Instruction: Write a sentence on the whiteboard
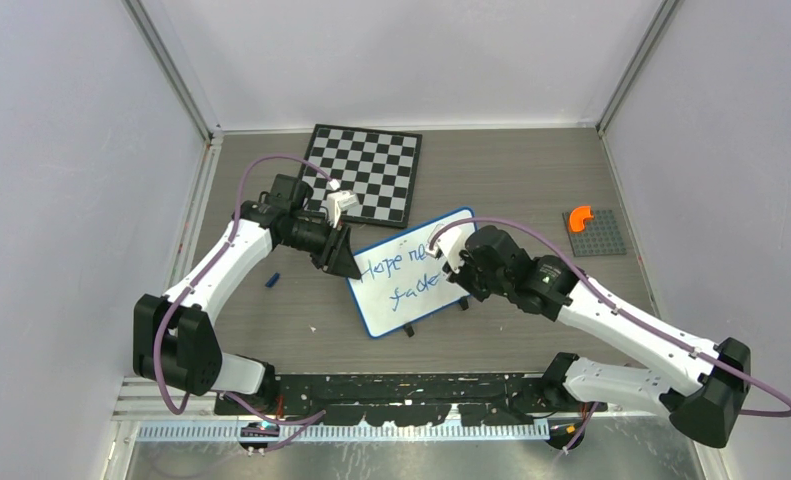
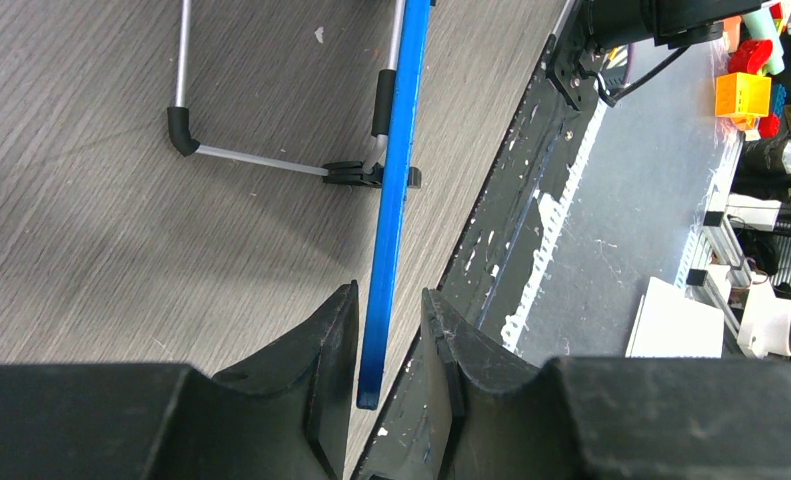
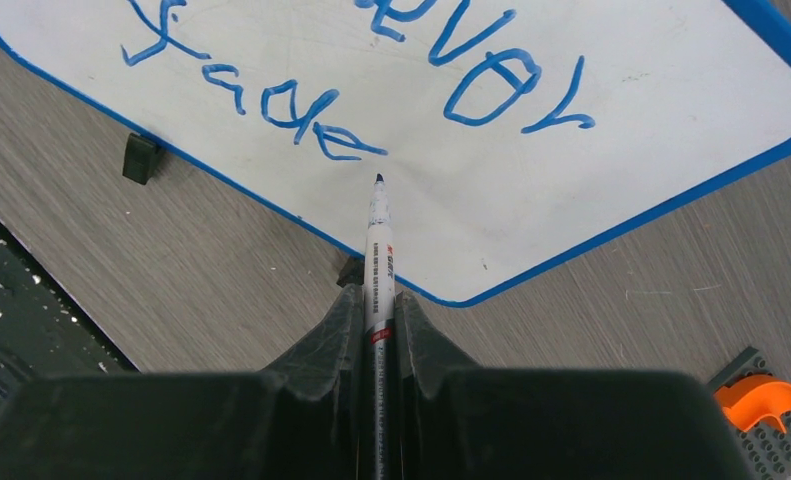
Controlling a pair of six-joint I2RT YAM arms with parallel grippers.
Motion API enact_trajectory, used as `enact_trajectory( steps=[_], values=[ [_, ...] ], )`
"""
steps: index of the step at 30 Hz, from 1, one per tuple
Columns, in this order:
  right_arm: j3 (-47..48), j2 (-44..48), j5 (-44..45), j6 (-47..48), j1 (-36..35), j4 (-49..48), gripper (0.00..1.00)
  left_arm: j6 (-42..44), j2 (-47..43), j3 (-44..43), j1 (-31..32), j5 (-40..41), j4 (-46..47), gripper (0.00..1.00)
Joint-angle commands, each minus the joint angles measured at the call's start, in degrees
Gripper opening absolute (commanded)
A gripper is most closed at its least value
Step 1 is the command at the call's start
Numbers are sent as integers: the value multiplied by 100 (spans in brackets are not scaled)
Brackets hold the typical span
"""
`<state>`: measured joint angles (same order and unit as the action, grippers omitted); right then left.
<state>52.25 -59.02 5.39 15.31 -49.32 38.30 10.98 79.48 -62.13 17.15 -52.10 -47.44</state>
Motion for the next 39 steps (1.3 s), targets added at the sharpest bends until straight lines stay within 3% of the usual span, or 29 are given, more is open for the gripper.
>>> enact_trajectory(
  steps=[1, 12, 29, 39],
  values=[
    [187, -32, 374, -21, 84, -201, 0, 9, -23, -126, 26, -161, 59, 31],
    [198, -302, 688, -114, 138, -558, 0, 9, -47, -98, 27, -152, 68, 31],
    [223, -421, 144, -72, 138, -556, 0, 80, -15, -75, 26, -130, 87, 31],
    [25, -489, 264, 7, 137, -401, 0, 102, 23, -63, 26, -125, 95, 31]
  ],
)
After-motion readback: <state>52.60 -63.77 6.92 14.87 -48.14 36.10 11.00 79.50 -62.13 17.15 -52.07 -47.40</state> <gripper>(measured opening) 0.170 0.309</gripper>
